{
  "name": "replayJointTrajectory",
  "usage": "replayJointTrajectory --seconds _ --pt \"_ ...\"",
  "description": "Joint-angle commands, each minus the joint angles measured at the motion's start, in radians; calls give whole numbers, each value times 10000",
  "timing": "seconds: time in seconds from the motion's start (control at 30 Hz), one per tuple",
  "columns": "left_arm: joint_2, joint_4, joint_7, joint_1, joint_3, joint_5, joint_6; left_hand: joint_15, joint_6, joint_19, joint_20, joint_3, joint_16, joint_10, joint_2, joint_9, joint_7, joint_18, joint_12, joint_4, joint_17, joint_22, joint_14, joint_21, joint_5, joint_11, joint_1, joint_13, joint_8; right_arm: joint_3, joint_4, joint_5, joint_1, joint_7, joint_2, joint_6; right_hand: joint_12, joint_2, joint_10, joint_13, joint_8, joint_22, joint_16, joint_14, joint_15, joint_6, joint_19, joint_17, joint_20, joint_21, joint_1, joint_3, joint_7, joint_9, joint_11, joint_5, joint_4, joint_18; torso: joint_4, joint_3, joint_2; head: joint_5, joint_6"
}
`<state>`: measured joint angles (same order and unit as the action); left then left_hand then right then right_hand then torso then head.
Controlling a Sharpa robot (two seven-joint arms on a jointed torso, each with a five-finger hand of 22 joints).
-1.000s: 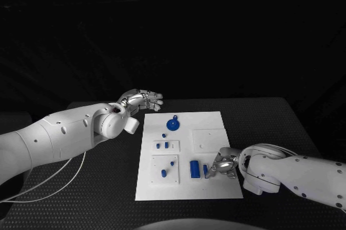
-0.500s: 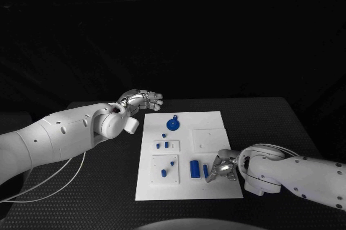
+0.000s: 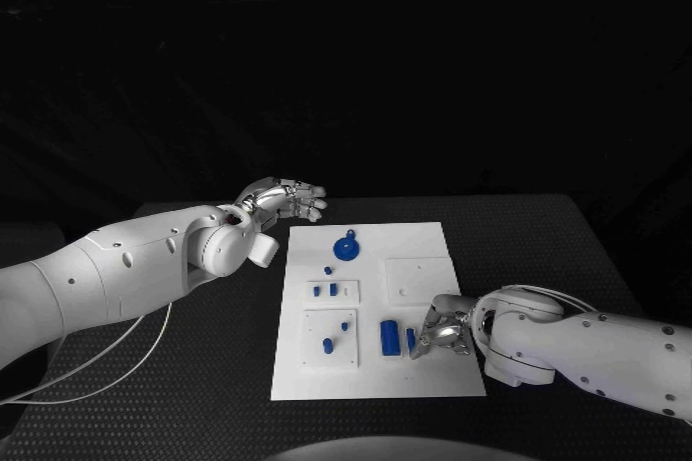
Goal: Assemble the parts on the task board
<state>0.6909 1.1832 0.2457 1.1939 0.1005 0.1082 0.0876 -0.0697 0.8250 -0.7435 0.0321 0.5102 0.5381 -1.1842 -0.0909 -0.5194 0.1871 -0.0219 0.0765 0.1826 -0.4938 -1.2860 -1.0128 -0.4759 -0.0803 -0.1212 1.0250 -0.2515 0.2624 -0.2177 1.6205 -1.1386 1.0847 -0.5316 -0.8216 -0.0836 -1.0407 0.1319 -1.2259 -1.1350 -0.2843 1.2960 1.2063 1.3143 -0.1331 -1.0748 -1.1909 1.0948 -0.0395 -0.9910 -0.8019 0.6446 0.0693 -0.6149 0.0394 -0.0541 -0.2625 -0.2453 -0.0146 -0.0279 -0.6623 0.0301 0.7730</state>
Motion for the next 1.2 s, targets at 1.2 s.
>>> replayJointTrajectory --seconds 1.2 --pt "-52 -220 133 7 1 33 -28 -17 -71 -23 -38 -6 -57 90 -15 16 -23 -87 25 -69 -45 -31 -48 46 21 6 -90 16 57 195 -289 1742 231 1174 -345 -213 264 1510 410 -9 374 -65 -236 -287 46 517 407 -53 55 270 1332 -506 193 55 -167 62 568 -165 -24 7 20 -57 -382"
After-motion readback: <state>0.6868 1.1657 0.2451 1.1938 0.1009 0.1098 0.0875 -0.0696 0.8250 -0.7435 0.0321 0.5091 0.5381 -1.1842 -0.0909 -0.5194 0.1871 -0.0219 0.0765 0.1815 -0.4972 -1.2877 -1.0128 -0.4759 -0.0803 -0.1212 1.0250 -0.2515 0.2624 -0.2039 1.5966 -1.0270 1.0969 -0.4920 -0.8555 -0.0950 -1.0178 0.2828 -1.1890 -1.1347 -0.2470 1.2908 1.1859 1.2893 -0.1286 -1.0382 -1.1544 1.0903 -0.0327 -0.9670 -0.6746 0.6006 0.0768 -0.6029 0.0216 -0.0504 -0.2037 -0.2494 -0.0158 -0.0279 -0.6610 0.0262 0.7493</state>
